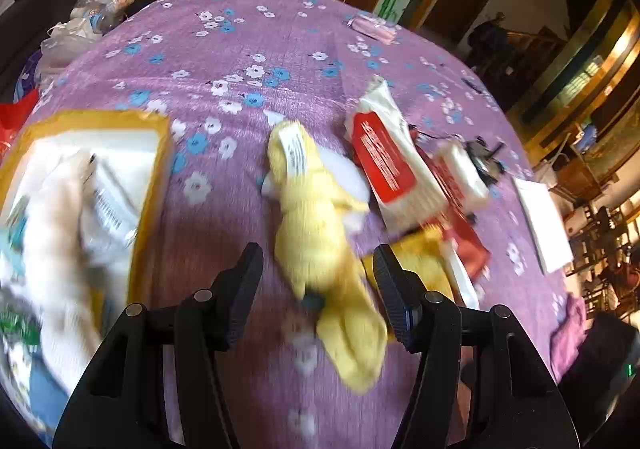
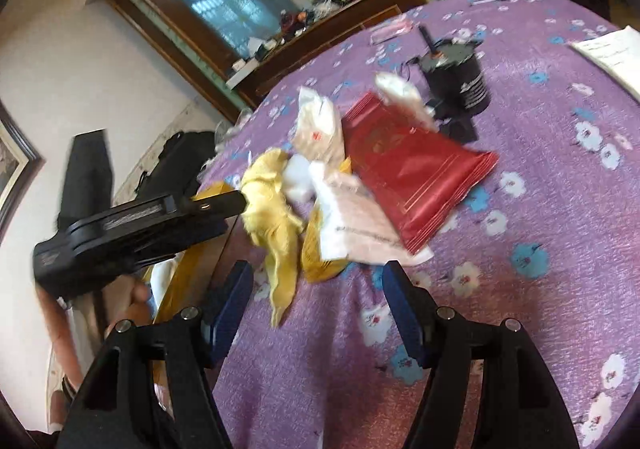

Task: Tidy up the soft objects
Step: 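Reach the left tool to the yellow towel and grasp it, then grasp a white sachet with the right tool while the left tool holds the yellow towel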

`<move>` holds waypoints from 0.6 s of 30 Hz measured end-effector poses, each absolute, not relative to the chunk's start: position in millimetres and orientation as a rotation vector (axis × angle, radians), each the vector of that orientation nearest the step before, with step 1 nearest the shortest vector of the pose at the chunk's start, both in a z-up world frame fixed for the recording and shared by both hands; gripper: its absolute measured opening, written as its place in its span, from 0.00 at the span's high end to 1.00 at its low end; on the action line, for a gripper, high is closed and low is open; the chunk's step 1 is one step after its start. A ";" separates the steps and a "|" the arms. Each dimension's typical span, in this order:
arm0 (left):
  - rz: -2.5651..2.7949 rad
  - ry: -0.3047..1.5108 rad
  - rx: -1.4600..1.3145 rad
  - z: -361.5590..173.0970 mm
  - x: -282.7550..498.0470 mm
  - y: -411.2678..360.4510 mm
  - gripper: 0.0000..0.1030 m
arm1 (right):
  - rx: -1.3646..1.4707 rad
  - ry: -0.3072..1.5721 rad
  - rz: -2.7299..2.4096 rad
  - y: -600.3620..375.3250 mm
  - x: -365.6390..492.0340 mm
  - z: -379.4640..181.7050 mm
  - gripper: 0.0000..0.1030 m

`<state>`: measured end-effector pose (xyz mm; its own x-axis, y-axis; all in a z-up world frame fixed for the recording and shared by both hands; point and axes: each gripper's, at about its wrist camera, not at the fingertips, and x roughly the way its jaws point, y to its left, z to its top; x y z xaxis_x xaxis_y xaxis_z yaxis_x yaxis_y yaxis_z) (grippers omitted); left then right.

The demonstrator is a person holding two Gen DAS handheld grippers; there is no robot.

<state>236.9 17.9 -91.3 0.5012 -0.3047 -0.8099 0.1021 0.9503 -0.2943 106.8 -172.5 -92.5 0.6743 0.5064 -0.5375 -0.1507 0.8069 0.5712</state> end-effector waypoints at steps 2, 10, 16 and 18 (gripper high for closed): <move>-0.220 1.039 -0.186 -98.7 252.3 10.9 0.47 | 0.528 0.749 0.386 -173.3 107.0 -93.6 0.35; -0.241 1.040 -0.195 -99.0 237.5 19.3 0.71 | 0.544 0.742 0.408 -176.7 106.3 -91.3 0.35; -0.346 1.075 -0.278 -89.7 195.4 39.3 0.71 | 0.479 0.751 0.363 -166.4 129.8 -78.4 0.35; -0.374 1.082 -0.310 -88.1 183.4 44.9 0.71 | 0.446 0.777 0.328 -161.1 141.7 -81.9 0.40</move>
